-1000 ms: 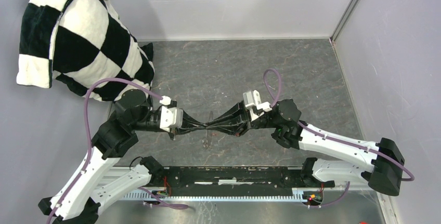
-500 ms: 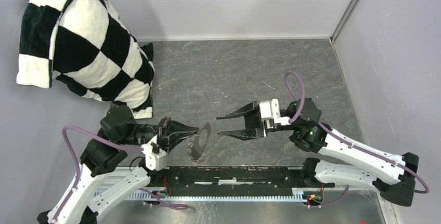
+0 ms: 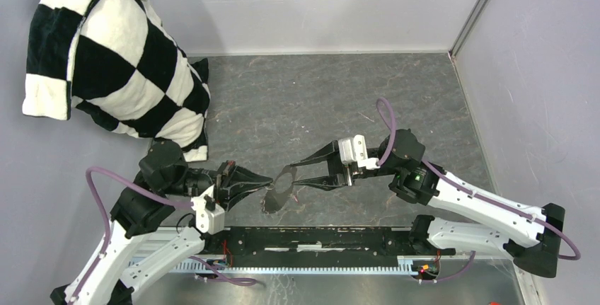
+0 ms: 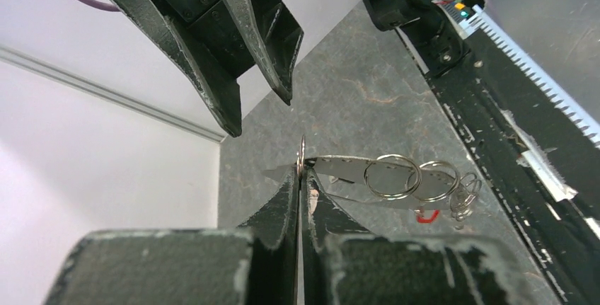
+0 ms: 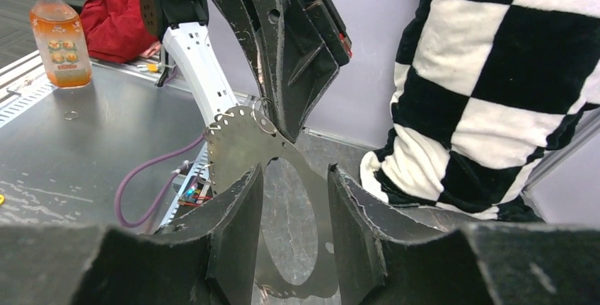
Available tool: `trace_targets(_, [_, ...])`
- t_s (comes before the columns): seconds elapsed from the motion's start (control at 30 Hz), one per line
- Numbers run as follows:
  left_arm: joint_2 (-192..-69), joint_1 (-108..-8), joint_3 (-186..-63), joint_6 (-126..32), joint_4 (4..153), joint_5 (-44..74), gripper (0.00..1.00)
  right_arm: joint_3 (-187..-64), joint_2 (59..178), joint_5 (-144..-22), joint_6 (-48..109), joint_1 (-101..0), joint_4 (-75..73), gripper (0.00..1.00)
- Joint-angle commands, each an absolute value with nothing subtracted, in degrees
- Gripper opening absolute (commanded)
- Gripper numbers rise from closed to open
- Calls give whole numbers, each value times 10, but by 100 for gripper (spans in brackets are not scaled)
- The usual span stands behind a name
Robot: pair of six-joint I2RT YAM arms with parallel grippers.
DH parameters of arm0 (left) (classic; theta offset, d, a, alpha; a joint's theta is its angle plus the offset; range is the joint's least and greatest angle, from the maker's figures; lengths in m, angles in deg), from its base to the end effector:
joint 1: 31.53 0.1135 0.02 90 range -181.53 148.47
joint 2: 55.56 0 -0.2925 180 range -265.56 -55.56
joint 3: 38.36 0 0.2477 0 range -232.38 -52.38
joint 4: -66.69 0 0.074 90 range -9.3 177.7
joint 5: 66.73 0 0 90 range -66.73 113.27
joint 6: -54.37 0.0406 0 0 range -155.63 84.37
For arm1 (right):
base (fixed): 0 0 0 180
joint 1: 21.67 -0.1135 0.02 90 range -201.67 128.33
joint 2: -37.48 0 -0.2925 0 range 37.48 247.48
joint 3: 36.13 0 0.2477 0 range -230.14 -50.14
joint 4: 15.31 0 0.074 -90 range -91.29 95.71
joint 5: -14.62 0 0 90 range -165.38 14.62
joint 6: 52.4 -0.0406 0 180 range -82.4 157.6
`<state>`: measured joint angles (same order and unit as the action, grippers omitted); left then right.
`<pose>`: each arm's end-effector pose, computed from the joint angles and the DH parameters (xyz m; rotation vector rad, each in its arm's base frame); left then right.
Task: Put the keys on the keyring
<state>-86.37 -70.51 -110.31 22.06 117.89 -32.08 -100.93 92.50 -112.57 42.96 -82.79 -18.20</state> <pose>0.0186 -0.0580 0.4093 1.6224 0.5251 -0.5951 0.0752 0.1871 0.4186 -1.2554 0.8453 1.2303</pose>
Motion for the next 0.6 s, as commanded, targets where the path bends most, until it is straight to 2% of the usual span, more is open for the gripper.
trace_targets(0.0, [-881,-706,-1125,155,1161,-357,2,-1042,933,-1150,439,-832,-186,44])
trace_targets(0.17, [-882,-706,-1102,146,1161,-339,2,-1047,945,-1165,448,-836,-177,40])
trace_targets(0.4, [-894,-706,-1097,284,1241,-319,2,-1044,953,-1150,490,-844,-139,40])
trace_targets(0.57, [-912,-706,-1097,319,1280,-299,2,-1040,960,-1119,521,-860,-116,40])
